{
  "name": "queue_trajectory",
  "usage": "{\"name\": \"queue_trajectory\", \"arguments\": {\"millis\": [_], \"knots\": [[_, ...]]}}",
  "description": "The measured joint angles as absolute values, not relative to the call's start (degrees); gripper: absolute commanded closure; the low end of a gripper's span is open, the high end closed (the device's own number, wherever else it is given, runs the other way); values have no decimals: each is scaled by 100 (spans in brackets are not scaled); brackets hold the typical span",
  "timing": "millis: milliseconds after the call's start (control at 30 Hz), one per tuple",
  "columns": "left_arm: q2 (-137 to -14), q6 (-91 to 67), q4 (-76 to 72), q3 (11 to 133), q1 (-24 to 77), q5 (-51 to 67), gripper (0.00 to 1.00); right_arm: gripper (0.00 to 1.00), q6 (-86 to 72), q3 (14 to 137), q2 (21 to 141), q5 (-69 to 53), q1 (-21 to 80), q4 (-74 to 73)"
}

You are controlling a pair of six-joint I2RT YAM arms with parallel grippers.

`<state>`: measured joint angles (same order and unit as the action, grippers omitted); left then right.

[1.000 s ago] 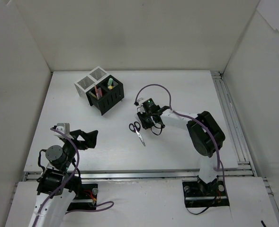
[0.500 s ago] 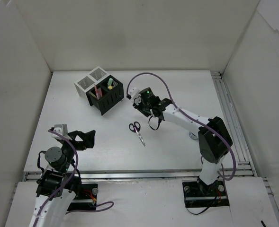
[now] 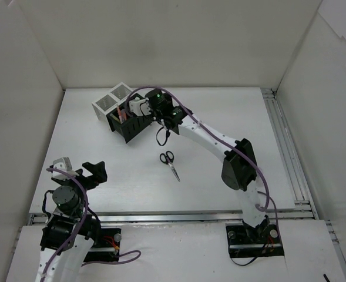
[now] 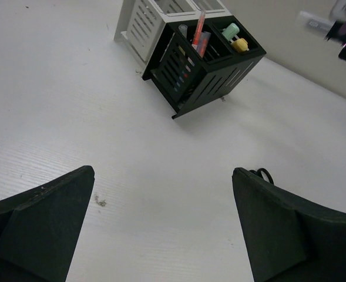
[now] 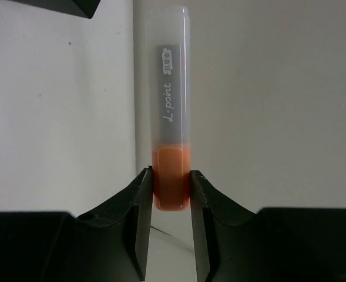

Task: Sort the stationery into containers
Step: Place the pen in the storage box.

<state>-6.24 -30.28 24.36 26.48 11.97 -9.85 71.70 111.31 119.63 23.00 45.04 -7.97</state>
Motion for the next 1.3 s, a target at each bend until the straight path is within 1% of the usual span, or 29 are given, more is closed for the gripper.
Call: {"name": "queue_trajectory", "arguments": {"millis": [133,267,667,967,1000,1033,1100,1167,1200,1233,1300], "knots": [[-558,-3085,2536,2648,1197,-1219,1,100,8071,11705,12674,2593,4523,-849],[-467,-3153,2611,2648,1197,-1350,0,100,8589,12053,13163,2786,4571,-781],[-246,-3194,2683,2648,1197,-1455,1,100,9660,12140,13655,2963,4709,64],[-246,-3194,2681,2646,1197,-1468,1,91,9998,12140,13867,2814,4709,550],[-246,-3194,2679,2646,1197,-1468,0,88,10012,12140,13911,2777,4709,558],[-246,-3194,2681,2648,1197,-1468,1,82,10025,12140,13946,2753,4709,580],[-246,-3194,2681,2646,1197,-1468,1,80,10042,12140,14016,2707,4709,593],[-246,-3194,2679,2646,1197,-1468,0,72,10060,12140,14053,2655,4709,657],[-246,-3194,2679,2646,1197,-1468,1,67,10057,12140,14053,2644,4709,663],[-246,-3194,2679,2646,1197,-1466,0,56,10044,12147,14053,2617,4709,676],[-246,-3194,2679,2646,1197,-1466,1,50,9994,12191,14053,2574,4731,676]]}}
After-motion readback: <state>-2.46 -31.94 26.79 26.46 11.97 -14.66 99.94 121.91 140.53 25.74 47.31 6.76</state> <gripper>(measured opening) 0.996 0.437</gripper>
